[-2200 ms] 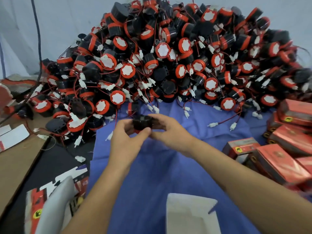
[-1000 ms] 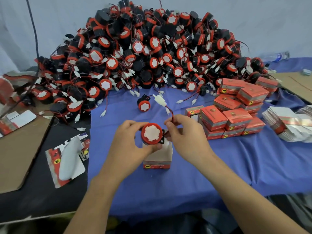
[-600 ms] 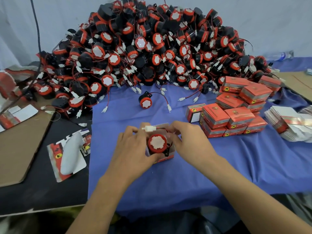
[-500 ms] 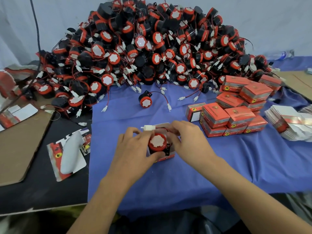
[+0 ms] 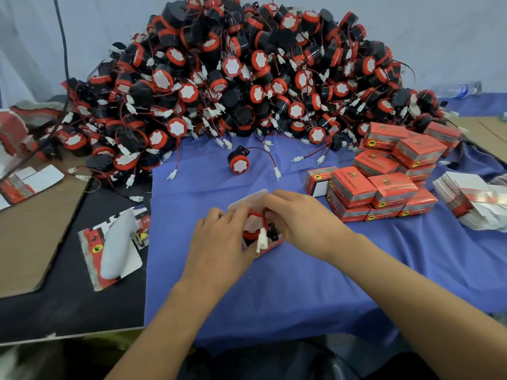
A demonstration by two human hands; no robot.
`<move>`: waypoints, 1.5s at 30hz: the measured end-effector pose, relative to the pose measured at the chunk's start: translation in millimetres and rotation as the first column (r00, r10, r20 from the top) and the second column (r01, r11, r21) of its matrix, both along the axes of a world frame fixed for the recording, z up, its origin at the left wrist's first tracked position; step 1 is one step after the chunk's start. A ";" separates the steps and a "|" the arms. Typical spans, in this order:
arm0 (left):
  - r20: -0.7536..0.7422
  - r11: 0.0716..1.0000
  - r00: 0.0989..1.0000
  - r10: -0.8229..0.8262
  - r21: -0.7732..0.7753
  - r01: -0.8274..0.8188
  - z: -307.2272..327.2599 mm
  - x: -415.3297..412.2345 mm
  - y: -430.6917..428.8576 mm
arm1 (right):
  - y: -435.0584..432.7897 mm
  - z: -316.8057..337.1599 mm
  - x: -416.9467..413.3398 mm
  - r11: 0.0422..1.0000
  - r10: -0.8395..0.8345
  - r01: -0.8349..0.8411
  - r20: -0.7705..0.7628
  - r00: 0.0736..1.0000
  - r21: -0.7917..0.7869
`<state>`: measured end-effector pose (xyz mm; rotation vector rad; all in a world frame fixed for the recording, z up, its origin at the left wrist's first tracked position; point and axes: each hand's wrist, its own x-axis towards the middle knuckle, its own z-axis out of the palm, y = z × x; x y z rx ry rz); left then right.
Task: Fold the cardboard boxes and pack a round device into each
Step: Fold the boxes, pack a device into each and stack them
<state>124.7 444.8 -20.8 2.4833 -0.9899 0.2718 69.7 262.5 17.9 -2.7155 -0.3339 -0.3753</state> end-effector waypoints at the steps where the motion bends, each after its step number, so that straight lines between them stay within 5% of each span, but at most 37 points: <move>1: -0.054 0.999 0.998 -0.044 -0.002 0.043 1.7 2.8 1.0 | -1.7 1.8 0.2 1.000 0.022 -0.023 -0.036 0.999 -0.020; 6: -0.208 0.986 0.966 -0.152 -0.103 0.133 5.4 7.7 2.7 | -6.7 -0.3 -0.6 0.950 -0.083 0.068 -0.036 0.996 -0.305; 12: -0.170 0.992 0.982 -0.078 -0.111 0.059 -3.5 4.7 -3.2 | -5.9 -4.0 1.3 0.962 -0.190 0.181 -0.023 0.982 -0.203; 21: 0.116 0.993 0.988 -0.105 -0.047 0.111 -9.5 1.1 -3.6 | -2.3 -14.7 -4.1 0.988 -0.140 0.137 -0.039 0.989 -0.069; 25: 0.094 0.991 0.991 -0.095 -0.087 0.103 -14.6 -11.2 -6.5 | -1.0 -12.9 -3.6 0.975 -0.179 0.174 -0.020 0.984 -0.135; 30: 0.071 0.995 0.996 -0.048 -0.088 0.054 -17.9 -21.6 -7.9 | 7.0 -6.3 -2.1 0.966 -0.258 0.258 -0.014 0.966 0.013; 37: 0.073 0.999 0.997 0.000 -0.039 0.003 -23.8 -24.8 -8.7 | 14.5 0.7 9.0 0.924 -0.232 0.188 -0.099 0.968 -0.333; 45: 0.124 0.990 0.992 -0.009 -0.137 0.026 -37.0 -21.7 -9.8 | 30.2 -13.3 12.1 0.909 -0.362 0.342 -0.040 0.931 -0.240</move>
